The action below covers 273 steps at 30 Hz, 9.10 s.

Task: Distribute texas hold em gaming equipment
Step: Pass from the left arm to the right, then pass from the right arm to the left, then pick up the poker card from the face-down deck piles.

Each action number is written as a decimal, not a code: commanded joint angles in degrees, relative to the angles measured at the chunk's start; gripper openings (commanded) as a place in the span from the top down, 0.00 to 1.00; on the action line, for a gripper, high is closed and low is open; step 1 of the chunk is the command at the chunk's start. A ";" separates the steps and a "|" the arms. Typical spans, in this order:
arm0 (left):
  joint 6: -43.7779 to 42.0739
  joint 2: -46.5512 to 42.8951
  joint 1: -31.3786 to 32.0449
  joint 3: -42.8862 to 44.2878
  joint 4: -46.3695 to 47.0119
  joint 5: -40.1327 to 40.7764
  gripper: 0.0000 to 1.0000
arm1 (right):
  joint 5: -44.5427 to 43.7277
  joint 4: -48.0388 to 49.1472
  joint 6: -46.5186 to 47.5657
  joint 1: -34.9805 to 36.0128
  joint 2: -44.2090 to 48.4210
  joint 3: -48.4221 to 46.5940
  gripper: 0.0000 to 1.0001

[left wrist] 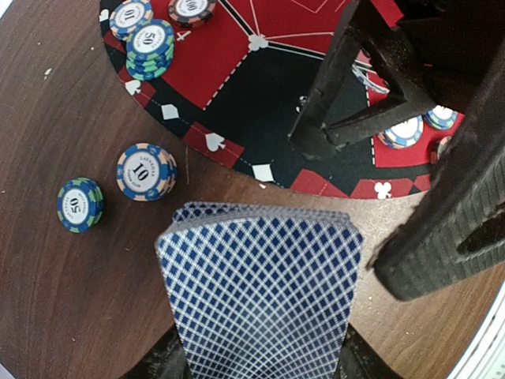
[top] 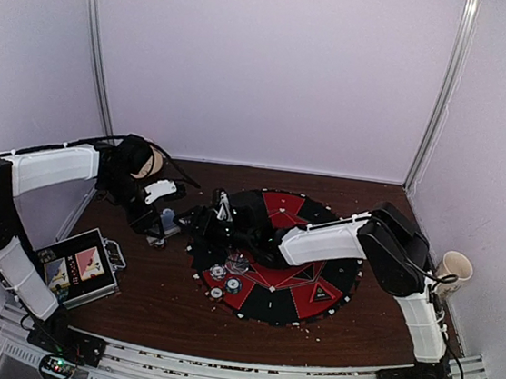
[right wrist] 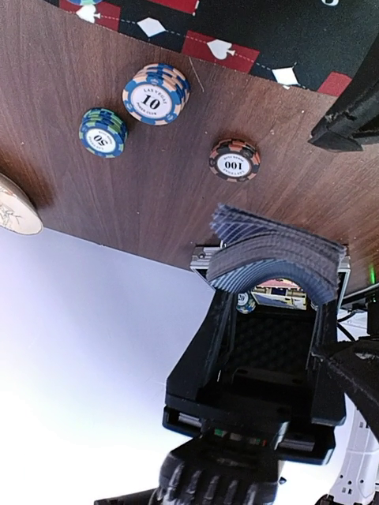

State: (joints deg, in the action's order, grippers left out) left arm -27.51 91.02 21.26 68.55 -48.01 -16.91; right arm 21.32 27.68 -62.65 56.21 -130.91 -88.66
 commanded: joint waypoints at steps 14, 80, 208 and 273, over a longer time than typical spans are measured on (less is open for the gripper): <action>0.79 -2.93 1.89 -2.71 2.67 -0.64 0.44 | 4.34 6.79 -7.03 -0.25 -6.85 -5.17 0.28; -1.65 1.32 10.24 -5.18 10.83 2.38 0.13 | 6.32 16.27 -11.62 -0.30 1.36 4.56 1.00; 2.81 -3.09 6.52 -18.45 33.59 -10.85 0.47 | 1.85 22.48 -15.04 -0.30 -0.91 10.20 0.91; -2.87 -4.36 6.59 -18.11 25.29 -14.69 0.55 | 8.12 -1.66 -3.33 1.12 -0.58 1.43 0.56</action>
State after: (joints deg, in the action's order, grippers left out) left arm -30.94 86.43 27.79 48.69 -24.91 -31.70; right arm 29.85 28.71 -67.37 56.93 -131.26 -85.69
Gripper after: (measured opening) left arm 0.579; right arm 0.439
